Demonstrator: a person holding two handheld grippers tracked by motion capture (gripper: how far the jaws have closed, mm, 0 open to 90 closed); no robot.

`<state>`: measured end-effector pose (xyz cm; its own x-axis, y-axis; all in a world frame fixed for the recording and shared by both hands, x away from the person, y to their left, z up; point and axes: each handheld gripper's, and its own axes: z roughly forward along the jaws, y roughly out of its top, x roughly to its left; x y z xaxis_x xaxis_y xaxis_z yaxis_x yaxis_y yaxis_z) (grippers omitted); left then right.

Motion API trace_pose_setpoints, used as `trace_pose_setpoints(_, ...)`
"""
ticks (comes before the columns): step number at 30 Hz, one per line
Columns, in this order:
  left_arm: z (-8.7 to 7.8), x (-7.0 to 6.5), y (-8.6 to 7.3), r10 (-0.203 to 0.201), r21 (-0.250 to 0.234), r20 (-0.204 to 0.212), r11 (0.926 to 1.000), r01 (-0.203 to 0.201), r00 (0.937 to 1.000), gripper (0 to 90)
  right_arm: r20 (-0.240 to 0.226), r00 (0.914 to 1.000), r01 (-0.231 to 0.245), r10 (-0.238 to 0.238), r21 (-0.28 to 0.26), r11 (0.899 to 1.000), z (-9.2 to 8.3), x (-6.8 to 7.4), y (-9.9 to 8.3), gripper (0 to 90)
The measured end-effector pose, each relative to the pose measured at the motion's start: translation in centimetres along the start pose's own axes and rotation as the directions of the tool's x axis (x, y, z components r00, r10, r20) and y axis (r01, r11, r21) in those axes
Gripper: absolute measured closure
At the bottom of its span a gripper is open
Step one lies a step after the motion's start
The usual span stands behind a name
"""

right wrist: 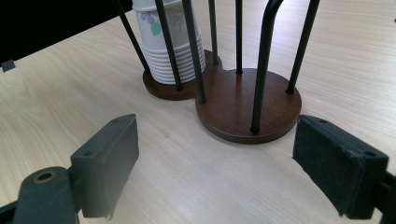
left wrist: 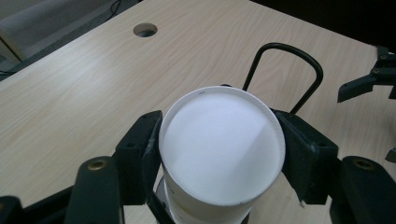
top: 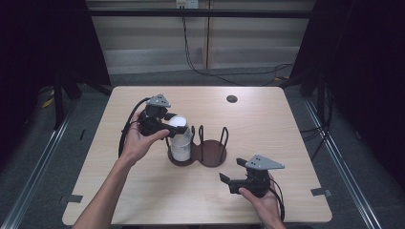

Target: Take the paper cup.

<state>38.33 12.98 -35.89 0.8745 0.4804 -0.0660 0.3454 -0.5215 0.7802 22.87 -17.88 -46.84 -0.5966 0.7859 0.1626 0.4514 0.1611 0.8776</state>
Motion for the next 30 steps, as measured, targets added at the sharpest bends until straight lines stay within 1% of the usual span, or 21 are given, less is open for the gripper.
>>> trace_pose_setpoints(6,-0.5,-0.1,0.2,-0.004,-0.027,-0.011,0.9996,0.003,0.9999,36.2,-0.001,1.0000,0.001,-0.001,0.000,1.000,0.0,0.0,0.0,14.0)
trace_pose_setpoints(8,-0.7,0.0,0.3,0.004,-0.035,-0.013,0.9994,-0.004,0.9999,36.2,-0.002,1.0000,0.000,0.000,0.001,1.000,0.0,0.0,0.0,13.9)
trace_pose_setpoints(11,-1.1,0.0,0.4,0.000,-0.051,-0.008,0.9987,0.000,1.0000,36.2,-0.002,1.0000,0.000,0.000,0.001,1.000,0.0,0.0,0.0,14.0)
trace_pose_setpoints(17,-1.6,0.1,0.5,-0.005,-0.077,-0.013,0.9970,0.004,0.9999,36.2,-0.004,1.0000,-0.002,0.002,0.005,1.000,0.0,0.1,0.0,14.0)
trace_pose_setpoints(20,-1.7,0.1,0.5,-0.004,-0.083,-0.012,0.9966,0.003,0.9999,36.1,-0.005,1.0000,0.000,0.000,0.005,1.000,0.1,0.1,0.0,14.0)
trace_pose_setpoints(23,-1.9,0.1,0.6,-0.012,-0.099,-0.006,0.9950,0.012,0.9999,36.1,-0.004,1.0000,-0.004,0.004,0.004,1.000,0.1,0.1,0.0,14.0)
trace_pose_setpoints(26,-2.0,0.0,0.7,-0.009,-0.103,-0.004,0.9947,0.008,1.0000,36.1,-0.004,1.0000,-0.003,0.003,0.004,1.000,0.1,0.1,0.0,13.9)
trace_pose_setpoints(28,-2.2,0.0,0.7,-0.008,-0.114,-0.003,0.9935,0.008,1.0000,36.1,-0.006,1.0000,0.002,-0.002,0.003,1.000,0.1,0.1,0.0,14.0)
trace_pose_setpoints(30,-2.3,-0.1,0.7,-0.010,-0.120,-0.001,0.9927,0.010,0.9999,36.1,-0.004,1.0000,-0.003,0.003,0.004,1.000,0.1,0.1,0.0,14.0)
